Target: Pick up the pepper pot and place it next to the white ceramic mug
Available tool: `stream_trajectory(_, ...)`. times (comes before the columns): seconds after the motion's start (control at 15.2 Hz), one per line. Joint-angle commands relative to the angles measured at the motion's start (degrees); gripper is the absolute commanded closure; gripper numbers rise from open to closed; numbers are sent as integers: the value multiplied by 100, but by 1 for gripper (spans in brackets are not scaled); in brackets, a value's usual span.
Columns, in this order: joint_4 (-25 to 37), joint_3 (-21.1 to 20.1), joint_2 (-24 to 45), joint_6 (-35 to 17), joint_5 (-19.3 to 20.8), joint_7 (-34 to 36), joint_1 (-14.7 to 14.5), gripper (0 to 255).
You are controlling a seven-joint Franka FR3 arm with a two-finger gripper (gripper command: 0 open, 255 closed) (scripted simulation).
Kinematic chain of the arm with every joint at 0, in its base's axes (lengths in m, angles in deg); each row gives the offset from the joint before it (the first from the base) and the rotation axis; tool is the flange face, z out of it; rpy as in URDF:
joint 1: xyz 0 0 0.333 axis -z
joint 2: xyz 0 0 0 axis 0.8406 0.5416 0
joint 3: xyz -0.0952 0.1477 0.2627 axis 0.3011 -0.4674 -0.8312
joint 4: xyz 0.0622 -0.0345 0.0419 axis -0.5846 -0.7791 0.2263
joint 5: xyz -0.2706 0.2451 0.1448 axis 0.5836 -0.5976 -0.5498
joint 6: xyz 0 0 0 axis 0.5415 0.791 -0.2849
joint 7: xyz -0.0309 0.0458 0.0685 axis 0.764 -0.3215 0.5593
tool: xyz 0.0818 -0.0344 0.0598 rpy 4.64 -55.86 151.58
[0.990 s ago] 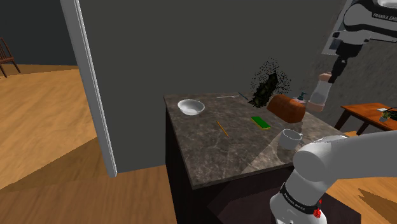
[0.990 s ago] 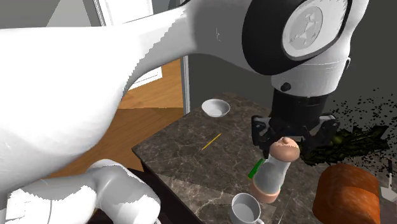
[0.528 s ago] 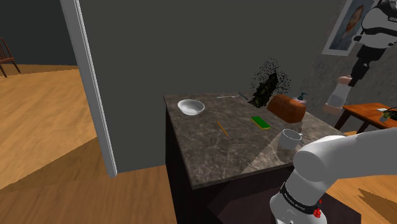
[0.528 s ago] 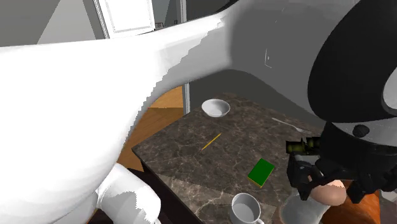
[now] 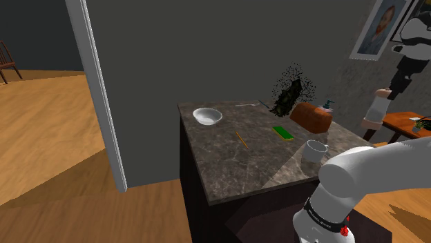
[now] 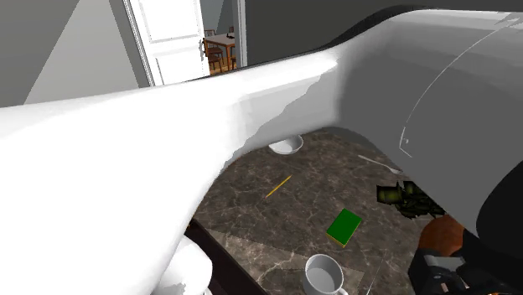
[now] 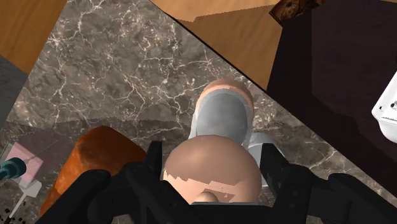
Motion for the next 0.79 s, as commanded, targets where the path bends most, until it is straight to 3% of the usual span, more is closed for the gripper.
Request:
stream_trajectory(0.0, -190, 19, -72, -126, 54, 34, 45, 255)
stream_trajectory(0.73, -1092, 251, -310, -827, 333, 212, 192, 255)
